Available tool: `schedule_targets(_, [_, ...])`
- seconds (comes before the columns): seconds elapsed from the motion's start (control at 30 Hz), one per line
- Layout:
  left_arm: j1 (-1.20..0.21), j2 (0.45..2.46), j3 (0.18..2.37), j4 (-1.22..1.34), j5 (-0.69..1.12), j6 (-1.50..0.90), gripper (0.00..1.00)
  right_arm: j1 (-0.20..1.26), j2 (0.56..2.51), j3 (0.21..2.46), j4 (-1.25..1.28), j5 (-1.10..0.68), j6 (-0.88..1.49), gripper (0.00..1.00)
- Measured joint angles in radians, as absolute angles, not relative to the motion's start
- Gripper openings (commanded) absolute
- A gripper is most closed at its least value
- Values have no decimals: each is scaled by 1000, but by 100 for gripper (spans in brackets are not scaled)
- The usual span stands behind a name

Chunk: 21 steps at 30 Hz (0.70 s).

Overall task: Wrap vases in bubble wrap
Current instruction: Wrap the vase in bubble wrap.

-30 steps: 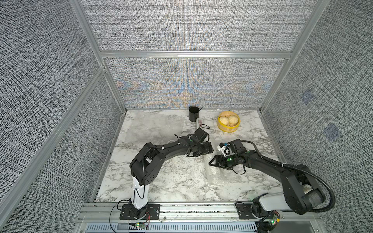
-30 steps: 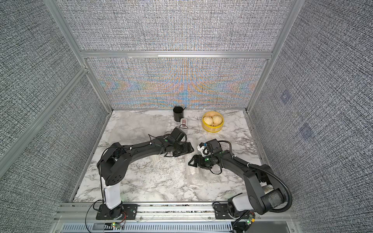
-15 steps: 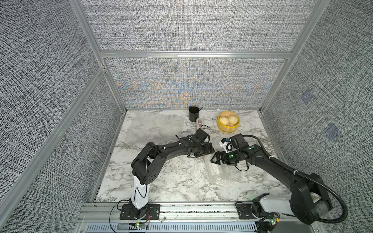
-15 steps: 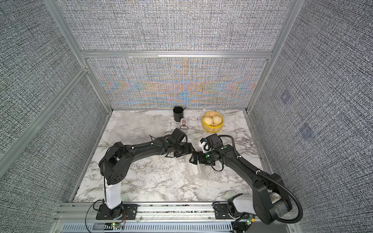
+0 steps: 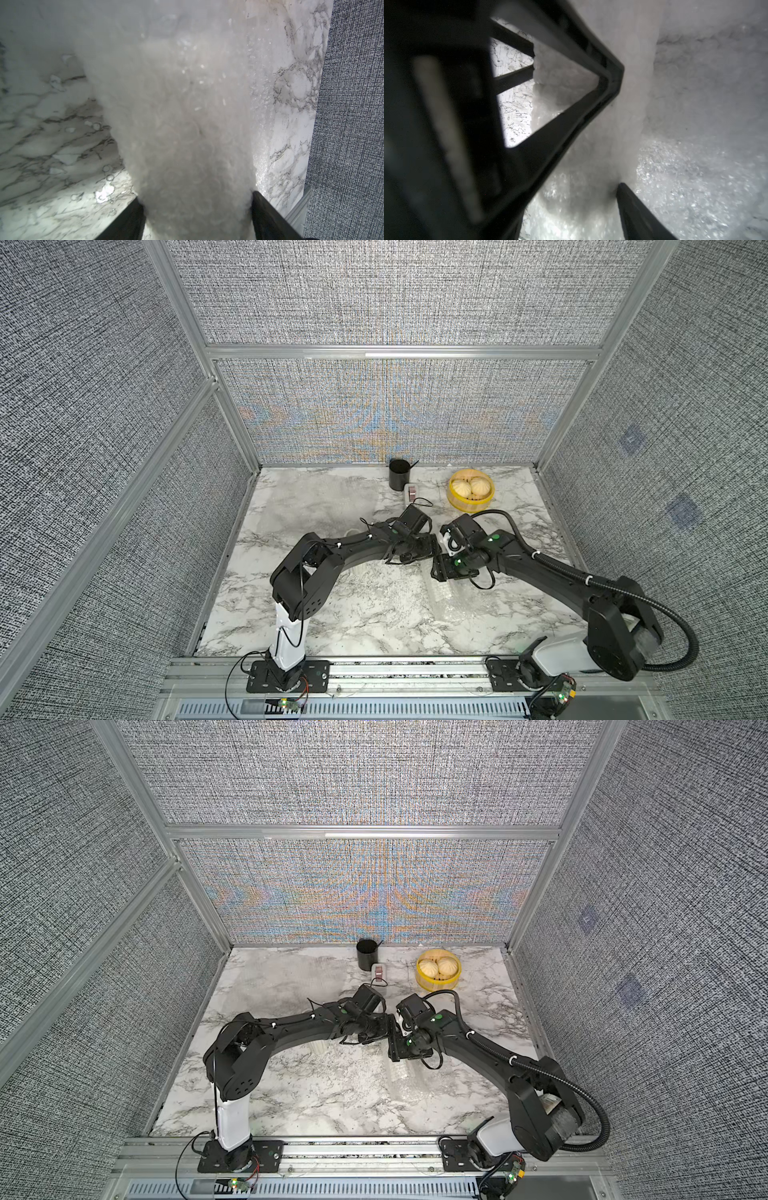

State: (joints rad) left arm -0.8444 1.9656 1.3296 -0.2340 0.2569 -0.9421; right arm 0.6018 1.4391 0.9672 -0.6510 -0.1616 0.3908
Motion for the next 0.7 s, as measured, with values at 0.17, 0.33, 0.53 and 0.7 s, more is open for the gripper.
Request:
schedule_targets(0.17, [-844, 1974, 1348, -250, 256, -935, 78, 592, 1435, 948, -641, -154, 385, 58])
schedule_targets(0.33, [-844, 1980, 1378, -281, 247, -920, 82, 558, 1401, 903, -605, -183, 383, 55])
schedule_targets(0.53, [-844, 1980, 1425, -313, 236, -908, 93, 502, 1363, 839, -541, -263, 382, 54])
schedule_targets(0.7, [-844, 1964, 1435, -317, 231, -905, 97, 451, 1341, 792, -496, -323, 382, 54])
